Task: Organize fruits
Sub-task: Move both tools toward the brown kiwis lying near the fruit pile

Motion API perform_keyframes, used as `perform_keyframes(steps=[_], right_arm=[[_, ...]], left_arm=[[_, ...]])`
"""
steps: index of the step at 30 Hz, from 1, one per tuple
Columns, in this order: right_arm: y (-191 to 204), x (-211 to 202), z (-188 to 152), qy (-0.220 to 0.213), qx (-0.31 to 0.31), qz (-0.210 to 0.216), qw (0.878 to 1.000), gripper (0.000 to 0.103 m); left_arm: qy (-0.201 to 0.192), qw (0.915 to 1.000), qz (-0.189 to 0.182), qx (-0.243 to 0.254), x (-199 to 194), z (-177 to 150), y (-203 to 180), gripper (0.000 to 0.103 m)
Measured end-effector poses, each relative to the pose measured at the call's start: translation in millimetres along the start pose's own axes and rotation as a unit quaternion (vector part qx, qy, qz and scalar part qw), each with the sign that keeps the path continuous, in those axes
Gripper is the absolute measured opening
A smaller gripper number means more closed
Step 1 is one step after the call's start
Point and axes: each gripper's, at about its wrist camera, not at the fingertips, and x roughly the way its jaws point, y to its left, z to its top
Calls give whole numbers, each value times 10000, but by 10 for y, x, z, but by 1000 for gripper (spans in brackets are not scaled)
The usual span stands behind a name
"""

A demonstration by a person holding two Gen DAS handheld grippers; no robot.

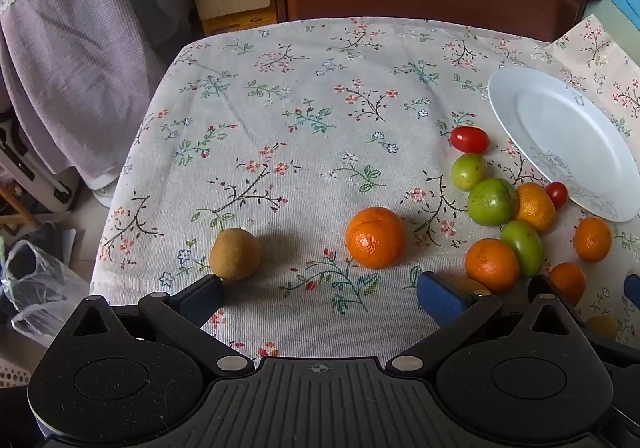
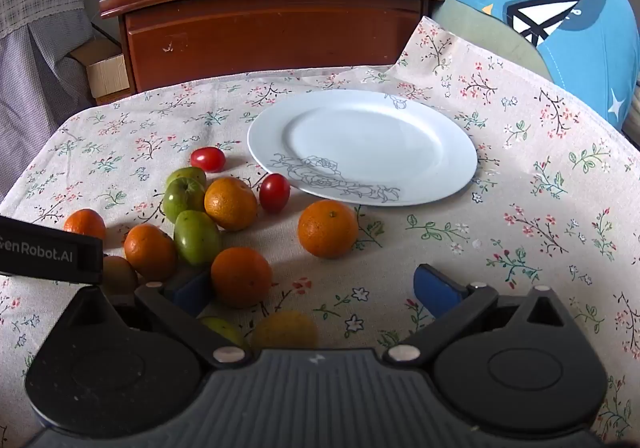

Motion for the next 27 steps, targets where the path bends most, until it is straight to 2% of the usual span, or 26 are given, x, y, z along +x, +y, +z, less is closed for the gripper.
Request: perform_keyframes(steps=[7,14,27], right_arm=[[-24,-14,6,106,-66,97,9999,102],[-70,-86,60,751,-448,460,9951,102],[-76,-216,53,1406,-463,335,9884,102]], left_arm=[[69,9999,-9,139,21,-9,30,103],[80,9998,-52,175,-61,-94,48,103],[176,9994,-139,244,-177,-228,5,103]])
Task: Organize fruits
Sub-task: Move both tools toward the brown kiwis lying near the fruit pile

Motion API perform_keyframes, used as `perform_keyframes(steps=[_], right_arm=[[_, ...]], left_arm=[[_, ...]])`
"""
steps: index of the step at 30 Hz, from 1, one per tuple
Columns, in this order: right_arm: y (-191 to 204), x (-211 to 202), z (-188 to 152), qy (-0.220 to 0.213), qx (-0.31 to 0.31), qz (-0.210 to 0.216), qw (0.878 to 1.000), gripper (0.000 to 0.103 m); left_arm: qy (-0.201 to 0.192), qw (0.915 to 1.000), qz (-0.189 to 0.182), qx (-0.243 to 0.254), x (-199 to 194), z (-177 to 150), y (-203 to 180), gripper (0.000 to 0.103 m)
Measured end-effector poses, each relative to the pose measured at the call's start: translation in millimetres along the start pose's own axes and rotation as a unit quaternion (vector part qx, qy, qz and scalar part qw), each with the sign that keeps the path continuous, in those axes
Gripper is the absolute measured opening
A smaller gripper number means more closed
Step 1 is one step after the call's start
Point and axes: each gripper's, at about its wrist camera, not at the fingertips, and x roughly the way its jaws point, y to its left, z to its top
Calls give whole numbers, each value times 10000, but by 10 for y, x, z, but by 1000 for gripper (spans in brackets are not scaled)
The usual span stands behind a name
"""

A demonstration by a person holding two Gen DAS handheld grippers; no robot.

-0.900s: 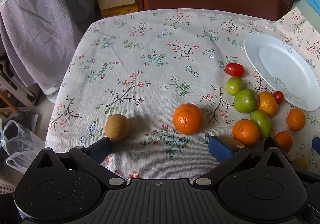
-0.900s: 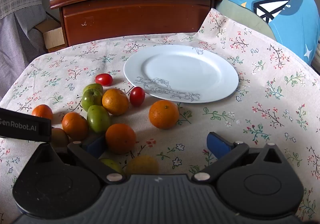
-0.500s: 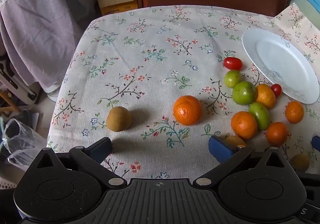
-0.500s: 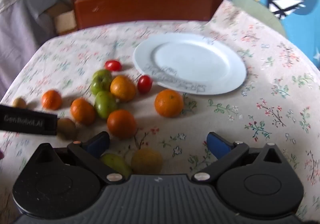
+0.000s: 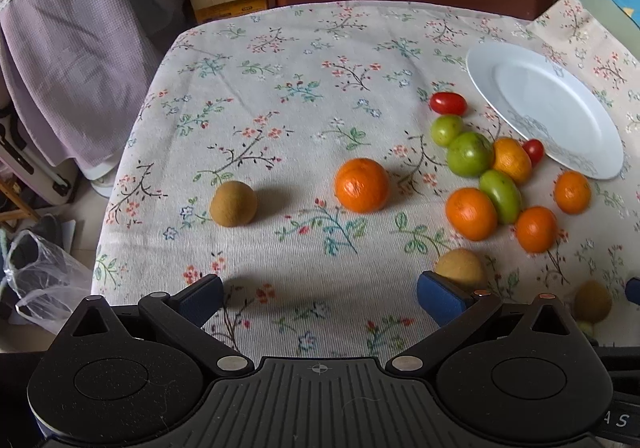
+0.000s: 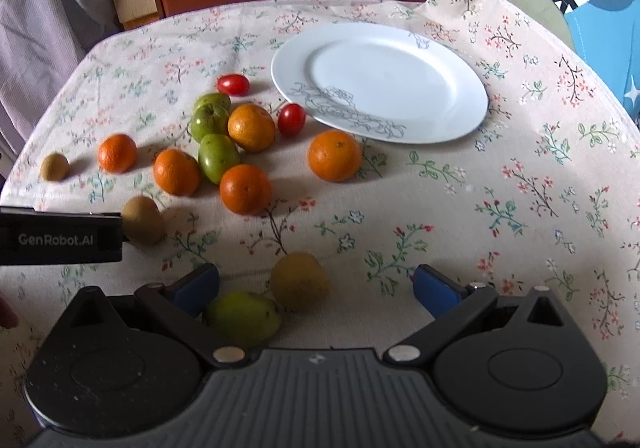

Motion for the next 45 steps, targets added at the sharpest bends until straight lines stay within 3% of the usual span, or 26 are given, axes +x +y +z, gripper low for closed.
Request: perform_keyframes(steps=[10,23,28,45], right_arm=[[-8,-59,-17,323,125,-55,9994,102],[43,-97,-39,272,141,-147,9994,102],[-2,-114,29,529,330,-147,9979,102],[-93,-199,102,390,746,-408,9956,102]], left_arm=[[48,10000,11,8,-71,-96,-13,103],[264,9995,105,-139,-154,-127,2,103],[181,9995,173,-181,-232,-105,31,103],[25,9997,223,-135,-362,-72,-22,103]])
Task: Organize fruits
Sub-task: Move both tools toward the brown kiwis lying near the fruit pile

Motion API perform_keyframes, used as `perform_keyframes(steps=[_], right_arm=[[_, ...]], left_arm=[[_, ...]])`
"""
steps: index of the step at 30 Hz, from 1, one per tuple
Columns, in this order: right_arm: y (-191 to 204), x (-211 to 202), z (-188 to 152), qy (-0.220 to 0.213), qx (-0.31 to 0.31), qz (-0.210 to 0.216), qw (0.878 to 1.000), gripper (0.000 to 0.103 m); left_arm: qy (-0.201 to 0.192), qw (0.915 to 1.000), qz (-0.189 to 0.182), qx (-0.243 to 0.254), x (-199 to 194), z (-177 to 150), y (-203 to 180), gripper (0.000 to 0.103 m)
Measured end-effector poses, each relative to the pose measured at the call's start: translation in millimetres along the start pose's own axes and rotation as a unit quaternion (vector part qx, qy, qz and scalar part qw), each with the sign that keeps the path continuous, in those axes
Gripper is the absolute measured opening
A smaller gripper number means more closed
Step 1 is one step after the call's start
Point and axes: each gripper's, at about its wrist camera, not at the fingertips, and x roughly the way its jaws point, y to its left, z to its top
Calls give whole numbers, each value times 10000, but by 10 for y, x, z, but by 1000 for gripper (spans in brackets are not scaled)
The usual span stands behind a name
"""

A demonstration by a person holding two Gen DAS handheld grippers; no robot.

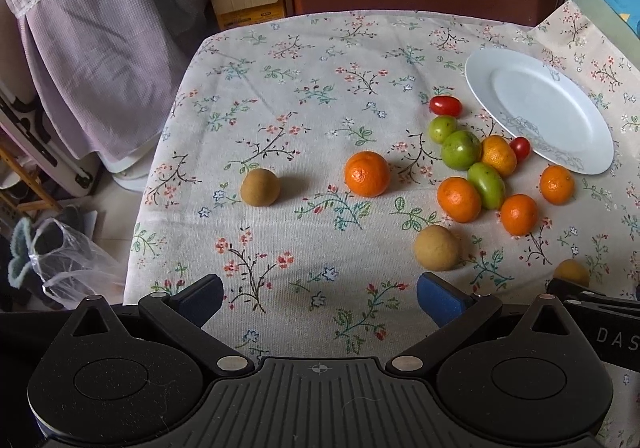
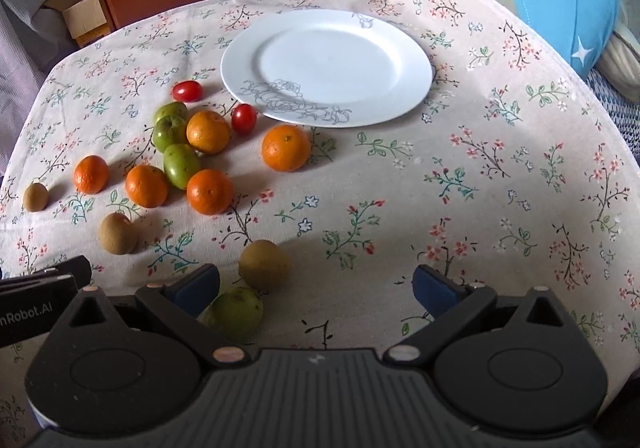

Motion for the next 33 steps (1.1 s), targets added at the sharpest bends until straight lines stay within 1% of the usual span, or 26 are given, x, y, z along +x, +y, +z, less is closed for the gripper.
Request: perform_keyframes(steps=[13,28,33], right_arm=[[19,-53,-2,-86,-70,-4,9999,102],[16,-64,-6,-87,-79,6,9999,102],[14,-75,-13,-95,-79,52,9999,100]], left_arm=[[-93,9999,4,64,-60,-7,-24,103],[-124,9998,72,105,-83,-16,-36,103],[-136,9998,65,129,-95,-16,-47,103]])
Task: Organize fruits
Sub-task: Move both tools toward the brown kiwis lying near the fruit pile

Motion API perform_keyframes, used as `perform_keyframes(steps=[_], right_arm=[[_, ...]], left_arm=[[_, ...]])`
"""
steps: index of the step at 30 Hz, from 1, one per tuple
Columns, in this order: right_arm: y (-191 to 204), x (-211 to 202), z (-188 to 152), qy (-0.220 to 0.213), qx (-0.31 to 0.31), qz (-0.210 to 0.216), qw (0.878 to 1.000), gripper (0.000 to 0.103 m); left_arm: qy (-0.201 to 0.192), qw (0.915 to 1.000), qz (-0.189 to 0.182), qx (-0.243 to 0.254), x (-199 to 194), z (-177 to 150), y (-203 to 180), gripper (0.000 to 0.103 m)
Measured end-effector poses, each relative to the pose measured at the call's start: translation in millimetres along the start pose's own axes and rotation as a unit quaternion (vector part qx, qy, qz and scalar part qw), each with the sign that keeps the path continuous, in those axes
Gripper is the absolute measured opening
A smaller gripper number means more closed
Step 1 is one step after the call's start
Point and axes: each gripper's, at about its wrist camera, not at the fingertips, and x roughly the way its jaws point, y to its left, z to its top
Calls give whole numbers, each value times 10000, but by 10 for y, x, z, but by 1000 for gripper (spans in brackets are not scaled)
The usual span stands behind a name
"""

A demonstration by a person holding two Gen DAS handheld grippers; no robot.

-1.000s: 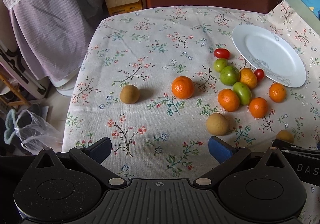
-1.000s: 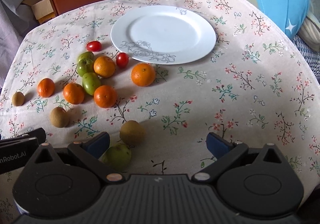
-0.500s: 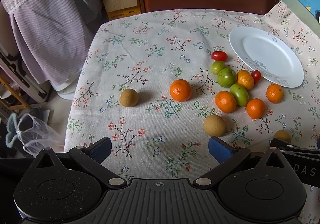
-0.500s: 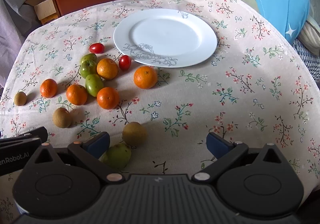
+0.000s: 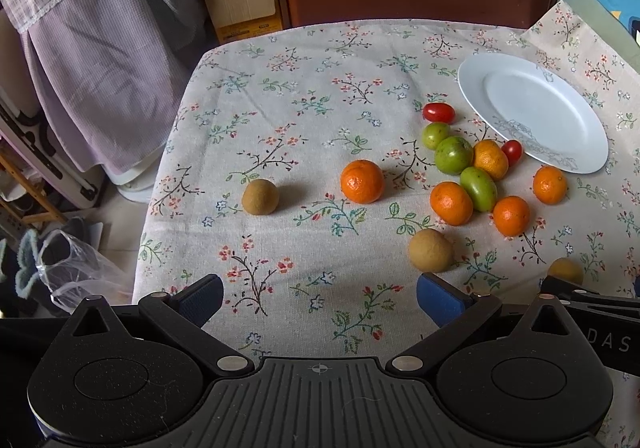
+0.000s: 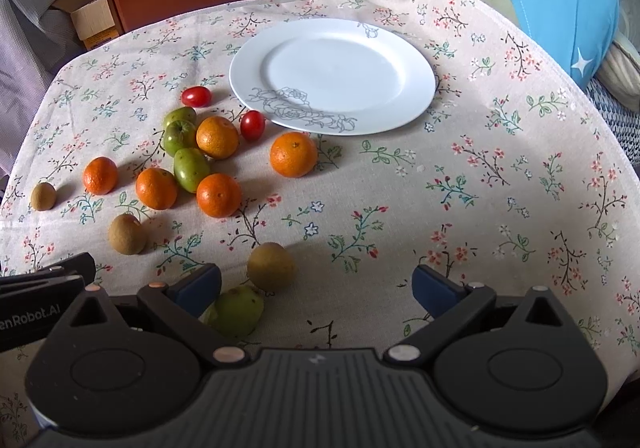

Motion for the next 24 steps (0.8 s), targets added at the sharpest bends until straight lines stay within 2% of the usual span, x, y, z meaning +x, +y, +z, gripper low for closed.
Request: perform_keyframes(steps=[7,14,17,20,22,24], right_arm=[[-128,-69,-17,-42,-20,342,9994,100],[-479,-234,-39,-288,263,602,9974,99],[-623,-266,-73,-340,493,689,9958,91],[-673,-270,-141,-297,625,971,9929,85],[-640,-273,-168,-297,563,1156,9913,84],[-578,-295,-182,-380,384,1230,9909,76]], left_arm=[[-73,9998,-157,103,-53,4,26,103],[-5,9998,-162,103,-33,0,158,103],[-50,9998,-209,39,-34,-5,209,103],[-144,9995,-258,-63,-52,-1,254,103],[-183,9995,-233,-124,-56,2,277,103],[-209,9993,-246,-172,-56,5,299,103]])
